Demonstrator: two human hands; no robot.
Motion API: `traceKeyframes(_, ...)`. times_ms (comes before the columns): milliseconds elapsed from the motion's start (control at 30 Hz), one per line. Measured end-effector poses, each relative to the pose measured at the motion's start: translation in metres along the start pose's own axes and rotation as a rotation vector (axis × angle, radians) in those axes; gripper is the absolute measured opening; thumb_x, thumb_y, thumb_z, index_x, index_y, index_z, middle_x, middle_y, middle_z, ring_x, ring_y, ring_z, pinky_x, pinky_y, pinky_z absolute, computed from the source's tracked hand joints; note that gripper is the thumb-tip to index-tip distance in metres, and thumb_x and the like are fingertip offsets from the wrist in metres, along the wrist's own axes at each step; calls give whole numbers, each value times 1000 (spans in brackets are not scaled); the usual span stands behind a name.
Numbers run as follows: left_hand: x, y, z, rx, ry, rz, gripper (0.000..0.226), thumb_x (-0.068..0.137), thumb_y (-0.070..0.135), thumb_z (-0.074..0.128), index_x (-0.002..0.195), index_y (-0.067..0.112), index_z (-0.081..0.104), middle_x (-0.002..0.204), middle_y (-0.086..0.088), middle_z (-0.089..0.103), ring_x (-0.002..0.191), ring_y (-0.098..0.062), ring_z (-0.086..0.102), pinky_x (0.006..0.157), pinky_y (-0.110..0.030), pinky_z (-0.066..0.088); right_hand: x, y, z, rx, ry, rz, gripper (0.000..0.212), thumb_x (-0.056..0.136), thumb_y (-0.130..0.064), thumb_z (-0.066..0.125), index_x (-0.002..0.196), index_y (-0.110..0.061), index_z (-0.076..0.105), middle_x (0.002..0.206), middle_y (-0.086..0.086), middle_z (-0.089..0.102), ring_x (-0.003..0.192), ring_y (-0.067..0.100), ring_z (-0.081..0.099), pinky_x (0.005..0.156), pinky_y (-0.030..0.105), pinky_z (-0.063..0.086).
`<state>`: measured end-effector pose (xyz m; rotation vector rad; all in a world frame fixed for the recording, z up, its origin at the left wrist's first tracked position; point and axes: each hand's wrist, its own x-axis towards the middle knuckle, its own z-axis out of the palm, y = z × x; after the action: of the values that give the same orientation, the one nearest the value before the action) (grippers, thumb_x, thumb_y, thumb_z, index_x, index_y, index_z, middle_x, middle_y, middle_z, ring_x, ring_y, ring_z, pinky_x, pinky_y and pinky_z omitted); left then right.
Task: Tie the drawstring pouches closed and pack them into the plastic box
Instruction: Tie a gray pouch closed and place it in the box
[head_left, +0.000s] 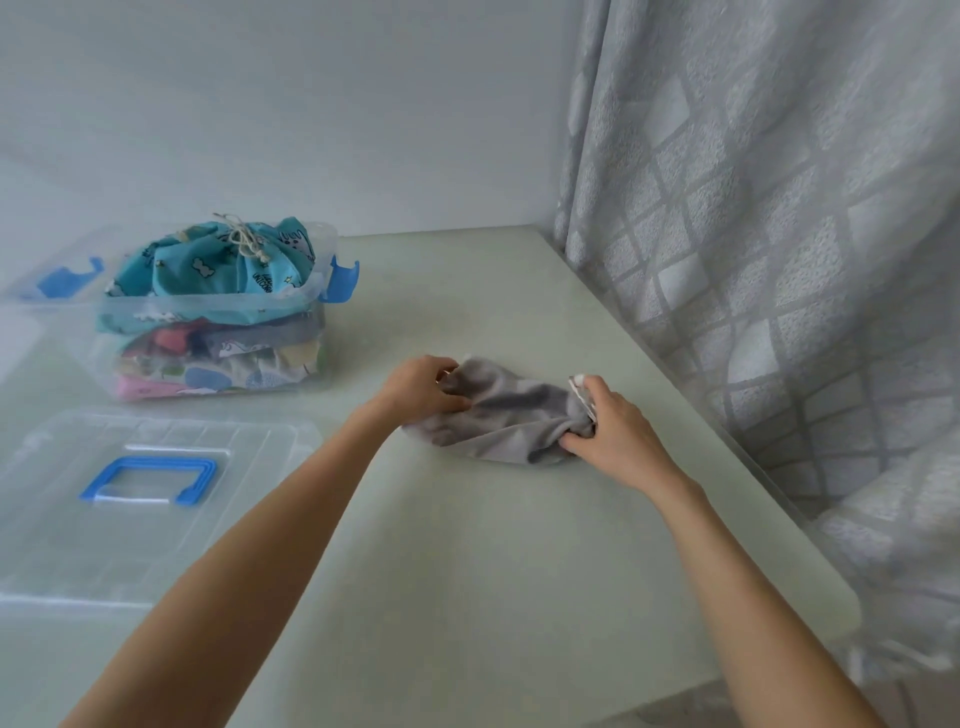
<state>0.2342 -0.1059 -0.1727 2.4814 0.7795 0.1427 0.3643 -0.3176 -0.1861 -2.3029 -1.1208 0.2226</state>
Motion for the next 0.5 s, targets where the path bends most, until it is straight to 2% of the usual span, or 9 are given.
traceKeyframes(67,-21,-6,0,23,67,16,28,81,25,68,103,10,60,96,-12,59,87,-32,56,73,-32,43,-6,-7,-1,91,-63,9,66,78,-26,70,134,-24,36,100,4,61,92,26,57,74,30,41)
traceKeyframes(133,-43,-15,-1,-34,110,18,39,83,21,65,120,17,56,113,-12,55,97,-29,56,83,-28,41,-13,-16,0,182,-91,-28,66,77,-20,70,134,-27,39,93,-3,59,84,19,56,73,26,41)
traceKeyframes(200,-66,-26,-5,-89,110,20,38,86,18,61,123,24,53,111,-9,59,95,-23,56,78,-26,40,-18,-30,3,255,-97,-99,62,78,-11,68,132,-27,43,92,-3,60,83,17,58,71,19,41)
traceKeyframes(300,-95,-40,-19,-209,171,12,37,87,17,58,121,32,51,89,-10,67,80,-21,57,64,-18,38,-19,-59,3,376,-80,-226,54,79,-1,65,127,-23,50,108,-10,61,91,3,60,77,2,40)
traceKeyframes(400,-125,-52,-58,-341,372,62,36,88,14,59,119,31,53,75,-1,65,74,-15,57,67,-21,41,-7,-104,1,474,-65,-377,53,80,2,64,121,-28,51,122,-15,56,100,-14,54,91,7,39)
traceKeyframes(500,-139,-66,-106,-348,587,125,31,88,15,60,116,28,61,96,7,69,85,-6,59,76,-15,45,18,-152,-4,481,-15,-503,50,80,4,63,122,-22,53,119,-12,59,108,-1,56,95,14,40)
